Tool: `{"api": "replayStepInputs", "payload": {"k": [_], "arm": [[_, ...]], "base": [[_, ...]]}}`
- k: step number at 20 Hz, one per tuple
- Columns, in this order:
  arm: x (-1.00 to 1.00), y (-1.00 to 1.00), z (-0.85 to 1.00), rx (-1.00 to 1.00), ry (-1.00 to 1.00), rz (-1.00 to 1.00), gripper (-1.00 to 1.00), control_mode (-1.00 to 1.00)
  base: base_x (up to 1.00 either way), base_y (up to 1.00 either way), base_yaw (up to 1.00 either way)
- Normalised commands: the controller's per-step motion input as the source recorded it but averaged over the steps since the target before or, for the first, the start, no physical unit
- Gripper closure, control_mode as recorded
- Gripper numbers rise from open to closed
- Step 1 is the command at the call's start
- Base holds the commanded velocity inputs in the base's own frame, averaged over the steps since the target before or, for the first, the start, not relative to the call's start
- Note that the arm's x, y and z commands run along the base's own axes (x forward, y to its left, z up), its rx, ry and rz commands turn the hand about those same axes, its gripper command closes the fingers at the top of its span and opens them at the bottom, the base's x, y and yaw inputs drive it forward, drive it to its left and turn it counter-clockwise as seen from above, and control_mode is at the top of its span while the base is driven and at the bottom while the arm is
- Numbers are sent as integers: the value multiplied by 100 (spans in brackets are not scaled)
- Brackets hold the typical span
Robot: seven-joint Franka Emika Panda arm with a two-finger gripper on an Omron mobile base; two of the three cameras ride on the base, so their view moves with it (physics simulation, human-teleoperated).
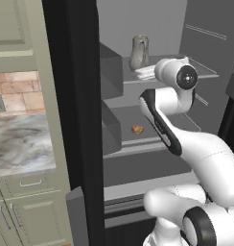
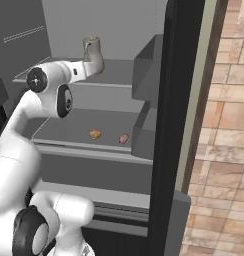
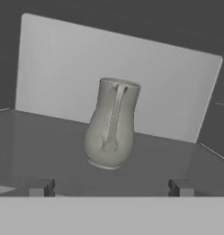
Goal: Move the pork loin and scallops from the top shelf to the second highest shelf to make space. Then, place the pitcher from the counter on the cleared top shelf.
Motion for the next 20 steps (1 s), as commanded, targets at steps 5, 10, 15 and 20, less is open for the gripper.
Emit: {"api": "replayStepInputs", "payload": {"k": [5, 10, 15, 20], "arm": [[-100, 5, 0, 0, 2, 0, -100, -100], [-100, 31, 3, -2, 23, 1, -100, -100], [-54, 6, -1, -2, 7, 5, -100, -100], [-28, -16, 0, 1, 0, 3, -100, -100]], "base": [[0, 0, 0], [0, 0, 0], [0, 0, 0], [0, 0, 0]]}}
